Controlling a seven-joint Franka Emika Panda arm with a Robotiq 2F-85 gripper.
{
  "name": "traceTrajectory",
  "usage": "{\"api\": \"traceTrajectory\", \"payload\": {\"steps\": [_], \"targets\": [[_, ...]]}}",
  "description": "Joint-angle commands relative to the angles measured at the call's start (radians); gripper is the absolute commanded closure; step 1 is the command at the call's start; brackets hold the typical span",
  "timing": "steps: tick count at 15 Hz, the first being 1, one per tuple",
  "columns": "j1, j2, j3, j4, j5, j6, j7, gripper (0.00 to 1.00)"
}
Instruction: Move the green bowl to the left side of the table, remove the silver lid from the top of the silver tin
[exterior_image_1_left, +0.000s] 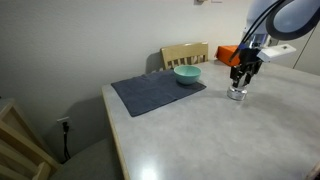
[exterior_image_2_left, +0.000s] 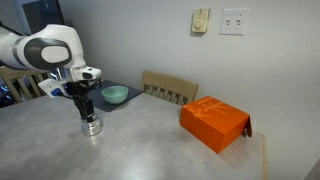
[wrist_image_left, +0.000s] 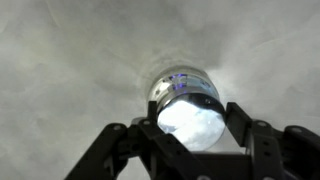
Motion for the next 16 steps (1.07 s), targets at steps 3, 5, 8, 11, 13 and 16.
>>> {"api": "traceTrajectory", "payload": {"steps": [3,5,8,11,13,16], "targets": [[0.055,-0.123,-0.009,-0.040,-0.084,-0.067,0.100,0.57],[0.036,-0.148,0.016,-0.042,-0.051,-0.072,0.074,0.57],[0.004,-0.118,0.062,-0.014,0.054,-0.089,-0.012,0.57],[0.001,-0.046,0.089,0.039,0.105,-0.156,-0.071,0.57],[0.005,-0.004,0.101,0.065,0.117,-0.189,-0.086,0.57],[0.010,0.074,0.117,0.117,0.118,-0.227,-0.116,0.57]]}}
